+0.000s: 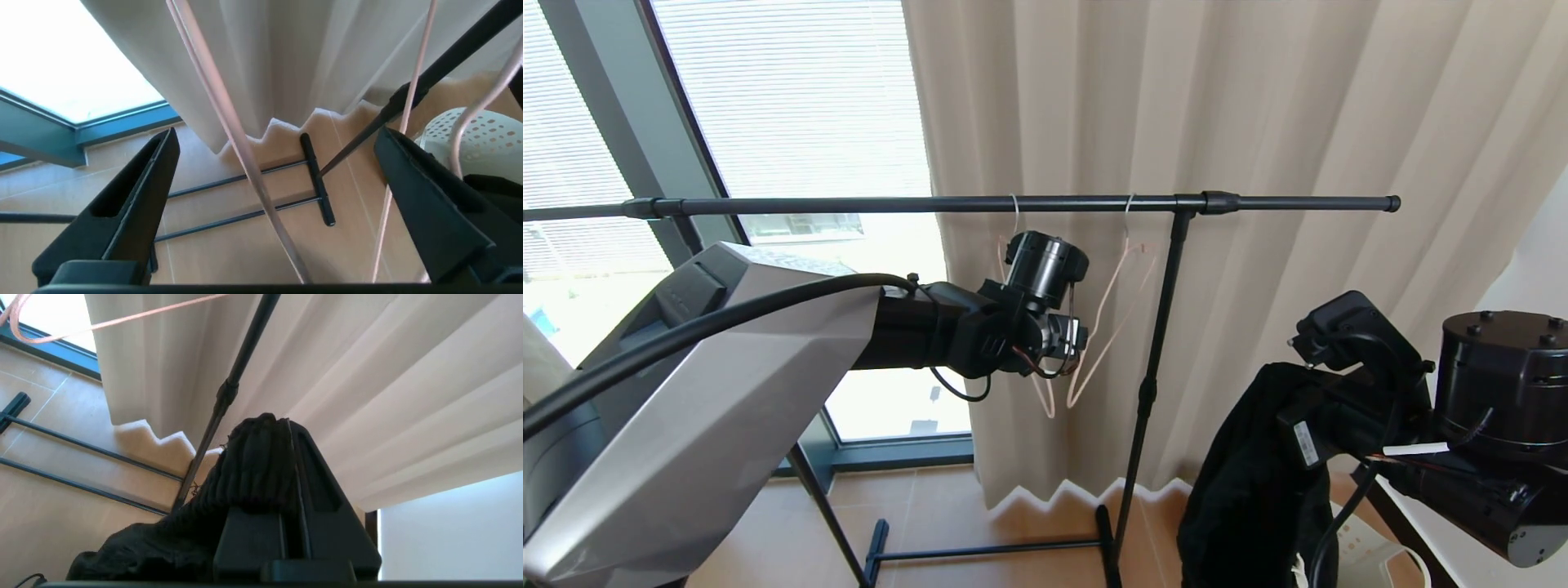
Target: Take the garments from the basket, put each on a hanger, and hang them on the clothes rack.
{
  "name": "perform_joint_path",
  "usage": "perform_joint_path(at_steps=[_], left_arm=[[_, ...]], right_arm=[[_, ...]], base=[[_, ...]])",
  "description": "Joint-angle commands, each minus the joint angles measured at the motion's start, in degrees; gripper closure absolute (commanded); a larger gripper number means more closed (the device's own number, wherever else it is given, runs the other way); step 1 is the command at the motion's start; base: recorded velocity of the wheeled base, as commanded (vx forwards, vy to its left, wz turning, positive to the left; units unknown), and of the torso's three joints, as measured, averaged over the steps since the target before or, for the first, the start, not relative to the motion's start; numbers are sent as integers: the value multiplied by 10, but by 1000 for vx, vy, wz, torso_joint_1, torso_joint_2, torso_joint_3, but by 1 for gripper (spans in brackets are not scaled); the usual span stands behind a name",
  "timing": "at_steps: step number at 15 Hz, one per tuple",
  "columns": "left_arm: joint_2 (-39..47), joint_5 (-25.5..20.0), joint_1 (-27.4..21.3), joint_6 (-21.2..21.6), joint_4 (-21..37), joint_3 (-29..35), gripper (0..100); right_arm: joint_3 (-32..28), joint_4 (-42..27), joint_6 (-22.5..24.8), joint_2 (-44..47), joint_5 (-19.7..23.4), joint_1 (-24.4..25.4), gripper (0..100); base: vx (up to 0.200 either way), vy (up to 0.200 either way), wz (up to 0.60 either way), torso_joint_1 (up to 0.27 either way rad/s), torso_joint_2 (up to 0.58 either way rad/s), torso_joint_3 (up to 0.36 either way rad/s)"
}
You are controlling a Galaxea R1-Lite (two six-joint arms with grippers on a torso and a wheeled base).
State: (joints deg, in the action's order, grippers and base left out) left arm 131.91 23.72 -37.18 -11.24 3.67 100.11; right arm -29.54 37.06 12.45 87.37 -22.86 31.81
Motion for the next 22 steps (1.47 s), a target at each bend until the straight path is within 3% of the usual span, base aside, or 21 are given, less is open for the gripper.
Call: perform_joint_path(at_steps=[1,16,22], left_arm=[[4,0,0,-1,0,0,100],[-119,-1,0,2,-5,-115,100],[-126,-2,-3,3,-7,-114,100]], right_arm=[[1,0,0,1,0,0,100],[2,0,0,2,0,0,100],[3,0,0,2,0,0,100]], base=[[0,0,0,0,0,0],[0,0,0,0,0,0],[0,0,0,0,0,0]])
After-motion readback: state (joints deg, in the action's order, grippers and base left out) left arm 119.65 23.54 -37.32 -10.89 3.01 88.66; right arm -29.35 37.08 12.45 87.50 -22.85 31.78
